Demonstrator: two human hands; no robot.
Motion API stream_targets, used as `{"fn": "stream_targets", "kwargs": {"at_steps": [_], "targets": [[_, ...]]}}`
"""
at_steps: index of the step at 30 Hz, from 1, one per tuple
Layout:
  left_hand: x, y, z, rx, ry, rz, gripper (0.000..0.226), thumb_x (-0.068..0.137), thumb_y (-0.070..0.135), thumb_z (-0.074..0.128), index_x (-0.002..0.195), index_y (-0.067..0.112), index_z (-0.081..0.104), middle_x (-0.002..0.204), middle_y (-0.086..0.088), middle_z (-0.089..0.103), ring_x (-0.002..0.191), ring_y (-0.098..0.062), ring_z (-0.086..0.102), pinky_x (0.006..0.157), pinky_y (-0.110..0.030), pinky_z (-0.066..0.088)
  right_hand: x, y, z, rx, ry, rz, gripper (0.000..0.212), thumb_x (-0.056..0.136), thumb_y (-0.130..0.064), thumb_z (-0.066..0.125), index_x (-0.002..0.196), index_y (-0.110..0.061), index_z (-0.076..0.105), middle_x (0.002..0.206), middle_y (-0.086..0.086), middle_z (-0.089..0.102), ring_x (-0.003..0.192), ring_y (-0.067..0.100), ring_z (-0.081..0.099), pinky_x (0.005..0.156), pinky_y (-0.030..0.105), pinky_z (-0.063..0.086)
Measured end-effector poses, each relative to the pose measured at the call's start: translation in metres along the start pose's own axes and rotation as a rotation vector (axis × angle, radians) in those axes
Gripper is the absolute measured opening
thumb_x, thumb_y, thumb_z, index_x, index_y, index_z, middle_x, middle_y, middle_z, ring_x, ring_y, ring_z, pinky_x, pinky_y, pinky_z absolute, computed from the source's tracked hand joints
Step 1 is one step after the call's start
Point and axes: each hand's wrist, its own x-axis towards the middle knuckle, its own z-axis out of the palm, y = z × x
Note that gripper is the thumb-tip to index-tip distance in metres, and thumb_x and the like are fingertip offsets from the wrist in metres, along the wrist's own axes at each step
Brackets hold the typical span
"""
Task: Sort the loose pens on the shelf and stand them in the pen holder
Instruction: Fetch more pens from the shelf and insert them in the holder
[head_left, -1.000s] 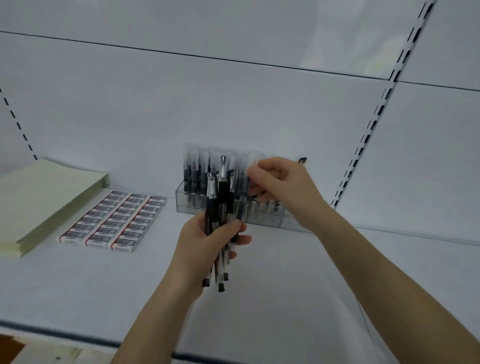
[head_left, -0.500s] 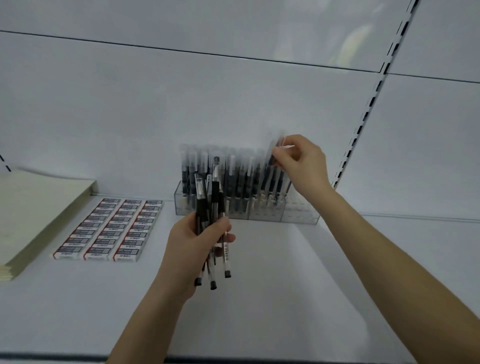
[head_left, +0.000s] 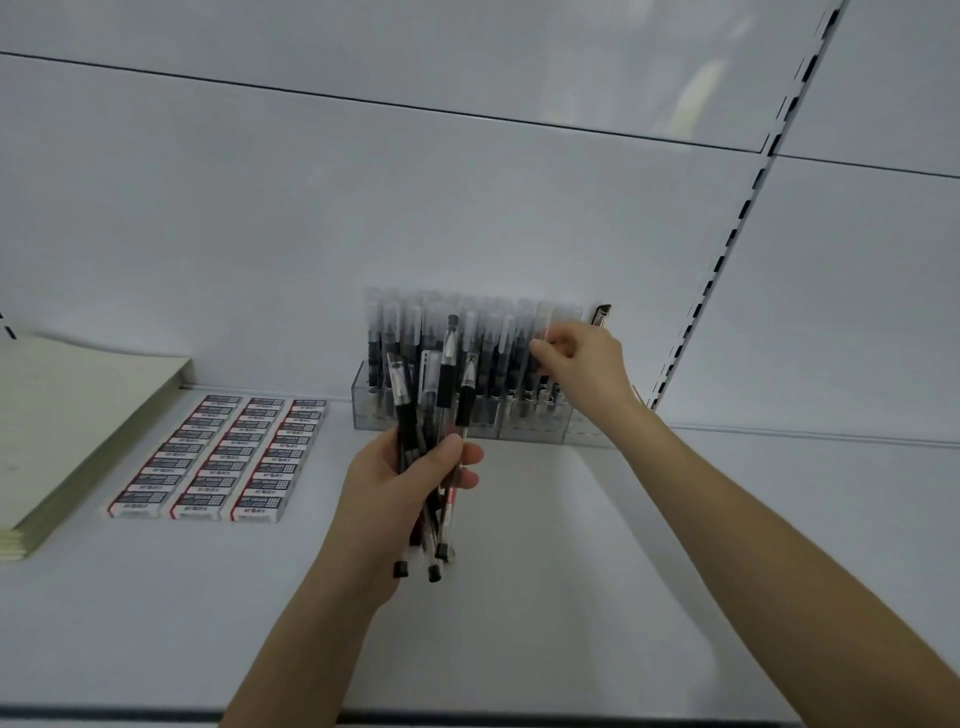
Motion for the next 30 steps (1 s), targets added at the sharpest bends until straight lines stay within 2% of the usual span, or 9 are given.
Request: {"fn": "stream_targets", "kwargs": {"at_steps": [4,6,9,11,15,17,19,23,30], "targets": [[-0.001,0.001,0.001,-0.047,-0.024,0.000,0.013,0.084,0.015,0.057,0.093,0.011,0.065,0.078,-0.002,0.074,0.062,-0.006,0.065,0.052,-0.015,0.047,-0.007,-0.008,-0.009,-0.032,-0.002,0.018,0.028,0.089,-0.023,0.059,0.091,0.004,0.063,0.088,0.023,0.067,0.085,0.033,0.063,0.077,0.036,0.048],[-0.001,0.002,0.003,-0.060,-0.034,0.006,0.013,0.084,0.015,0.057,0.093,0.011,0.065,0.078,-0.002,0.074,0.061,-0.007,0.065,0.052,-0.016,0.047,-0.021,-0.014,-0.015,0.119,0.002,0.023,0.022,0.088,-0.026,0.059,0.091,-0.005,0.064,0.082,0.011,0.069,0.078,0.022,0.065,0.072,0.030,0.049],[0.000,0.000,0.011,-0.062,-0.060,0.000,0.012,0.085,0.013,0.056,0.094,0.010,0.064,0.077,-0.003,0.074,0.060,-0.008,0.065,0.051,-0.016,0.047,-0.046,-0.028,-0.023,0.419,-0.191,0.063,0.014,0.088,-0.029,0.059,0.083,-0.018,0.065,0.077,0.000,0.071,0.066,0.007,0.067,0.061,0.017,0.050],[-0.001,-0.002,0.018,-0.056,-0.080,-0.002,0.012,0.086,0.012,0.057,0.095,0.010,0.064,0.077,-0.003,0.074,0.060,-0.008,0.065,0.050,-0.016,0.048,-0.055,-0.031,-0.024,0.486,-0.300,0.078,0.012,0.088,-0.026,0.060,0.082,-0.019,0.066,0.074,-0.002,0.071,0.064,0.006,0.066,0.057,0.016,0.051],[-0.002,-0.004,0.027,-0.005,-0.091,0.004,0.014,0.087,0.012,0.056,0.099,0.006,0.062,0.079,-0.003,0.075,0.063,-0.011,0.068,0.052,-0.016,0.050,-0.055,-0.026,-0.032,0.579,-0.327,0.115,0.008,0.086,-0.015,0.062,0.078,-0.016,0.064,0.067,-0.003,0.070,0.059,0.009,0.065,0.056,0.019,0.052],[-0.001,-0.004,0.028,-0.006,-0.072,-0.019,0.016,0.089,0.012,0.055,0.101,0.002,0.059,0.083,-0.005,0.075,0.065,-0.013,0.070,0.049,-0.018,0.050,-0.046,-0.020,-0.046,0.666,-0.221,0.158,0.007,0.086,-0.012,0.061,0.080,-0.013,0.062,0.066,0.000,0.070,0.056,0.009,0.066,0.056,0.019,0.055],[0.000,-0.005,0.028,-0.020,-0.035,-0.052,0.013,0.089,0.012,0.055,0.099,0.005,0.058,0.087,-0.006,0.073,0.066,-0.011,0.070,0.048,-0.019,0.051,-0.031,-0.011,-0.068,0.734,0.004,0.183,0.005,0.087,-0.011,0.060,0.083,-0.013,0.057,0.071,0.003,0.069,0.055,0.009,0.066,0.056,0.020,0.056],[0.001,-0.009,0.033,-0.040,0.018,-0.099,0.008,0.086,0.011,0.059,0.094,0.008,0.060,0.081,-0.006,0.063,0.060,-0.006,0.067,0.048,-0.019,0.052,-0.004,0.010,-0.092,0.560,0.319,0.090,0.011,0.089,-0.014,0.058,0.084,-0.021,0.052,0.082,0.006,0.066,0.062,0.011,0.069,0.066,0.025,0.057],[0.001,-0.011,0.037,0.002,-0.015,-0.059,0.009,0.086,0.010,0.058,0.092,0.004,0.062,0.074,-0.006,0.067,0.059,-0.011,0.067,0.052,-0.021,0.054,0.017,0.023,-0.078,0.276,0.307,-0.034,0.005,0.090,-0.019,0.055,0.093,-0.016,0.052,0.082,0.006,0.063,0.075,0.024,0.068,0.075,0.033,0.054]]}}
